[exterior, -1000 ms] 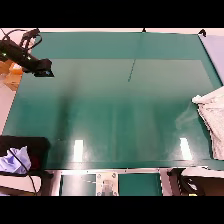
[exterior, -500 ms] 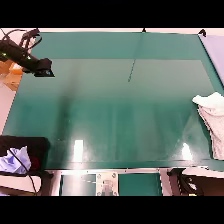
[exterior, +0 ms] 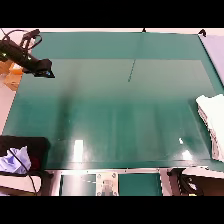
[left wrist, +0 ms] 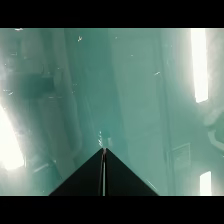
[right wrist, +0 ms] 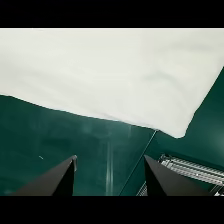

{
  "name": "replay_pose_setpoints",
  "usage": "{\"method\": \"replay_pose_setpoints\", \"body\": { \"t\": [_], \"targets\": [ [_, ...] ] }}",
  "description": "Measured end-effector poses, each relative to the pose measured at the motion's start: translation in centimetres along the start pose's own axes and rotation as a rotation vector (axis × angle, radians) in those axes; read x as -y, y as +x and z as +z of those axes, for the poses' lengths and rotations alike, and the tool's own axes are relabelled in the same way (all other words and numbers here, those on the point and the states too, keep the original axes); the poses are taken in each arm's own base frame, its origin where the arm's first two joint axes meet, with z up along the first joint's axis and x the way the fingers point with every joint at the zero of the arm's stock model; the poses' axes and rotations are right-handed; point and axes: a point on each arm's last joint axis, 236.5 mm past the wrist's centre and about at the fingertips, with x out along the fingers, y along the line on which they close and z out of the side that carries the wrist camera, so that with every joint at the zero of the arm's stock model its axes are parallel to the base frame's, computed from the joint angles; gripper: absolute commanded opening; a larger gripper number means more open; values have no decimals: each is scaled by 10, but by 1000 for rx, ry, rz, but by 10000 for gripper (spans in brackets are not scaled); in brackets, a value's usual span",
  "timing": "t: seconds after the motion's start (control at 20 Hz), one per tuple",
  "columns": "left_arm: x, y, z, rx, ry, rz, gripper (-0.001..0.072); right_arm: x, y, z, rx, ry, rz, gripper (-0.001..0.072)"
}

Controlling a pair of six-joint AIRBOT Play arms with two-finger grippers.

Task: Fold the shirts.

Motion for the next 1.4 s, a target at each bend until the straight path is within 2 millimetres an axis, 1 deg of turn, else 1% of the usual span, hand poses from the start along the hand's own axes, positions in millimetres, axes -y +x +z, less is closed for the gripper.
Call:
{"method": "replay_pose_setpoints", "body": {
  "t": [0.1, 0.15, 0.2, 0.25, 0.35, 0.4, 0.5, 0.6, 0.7, 0.75, 0.8, 0.85, 0.9, 0.95, 1.0, 1.05, 1.1, 1.15, 1.2, 1.25, 1.3, 1.35, 1.4],
  "targets": [
    [0, 0, 0, -1, 0, 0, 22, 2, 3, -2, -10, 2, -9, 471],
    [0, 0, 0, -1, 0, 0, 22, 1, 4, -2, -13, -1, -10, 397],
    [0, 0, 0, -1, 0, 0, 22, -1, 4, -2, -12, -5, -6, 223],
    [0, 0, 0, -2, 0, 0, 22, -5, 5, -2, -9, -14, 5, 94],
    [0, 0, -1, -4, 0, -1, 22, -19, 5, -2, -4, -54, 40, 26],
    [0, 0, -1, -6, -1, -1, 22, -28, 5, -3, -1, -77, 64, 18],
    [0, 0, -2, -7, -8, -2, 21, -56, 4, -5, 19, -152, 126, 17],
    [0, 0, -1, -6, -23, -2, 21, -99, 0, -12, 57, -266, 205, 17],
    [1, 0, -2, -6, -39, -2, 21, -152, -6, -30, 102, -427, 283, 16],
    [2, 2, -4, -13, -48, -4, 21, -178, -8, -46, 121, -515, 316, 16],
    [5, 5, -9, -27, -50, -8, 21, -204, -9, -68, 136, -612, 341, 16],
    [11, 9, -16, -44, -51, -14, 21, -229, -6, -93, 144, -707, 368, 16],
    [17, 14, -24, -61, -48, -21, 21, -248, -2, -121, 146, -791, 388, 16],
    [25, 20, -34, -76, -44, -26, 21, -263, 6, -152, 141, -879, 404, 16],
    [33, 25, -45, -91, -38, -32, 21, -273, 15, -182, 133, -955, 415, 16],
    [42, 30, -58, -103, -31, -37, 21, -279, 27, -216, 115, -1035, 424, 15],
    [52, 35, -72, -111, -25, -41, 21, -280, 39, -246, 98, -1100, 429, 16],
    [61, 39, -86, -117, -18, -44, 21, -279, 52, -276, 81, -1161, 434, 16],
    [70, 43, -101, -119, -14, -47, 21, -275, 63, -301, 66, -1212, 434, 16],
    [77, 46, -114, -119, -13, -50, 21, -270, 75, -325, 52, -1261, 436, 16],
    [83, 48, -127, -115, -14, -50, 22, -266, 84, -344, 41, -1301, 438, 16],
    [88, 49, -137, -107, -18, -51, 23, -262, 92, -362, 31, -1333, 441, 17],
    [91, 51, -148, -108, -21, -52, 22, -260, 96, -375, 30, -1362, 449, 16]
  ]
}}
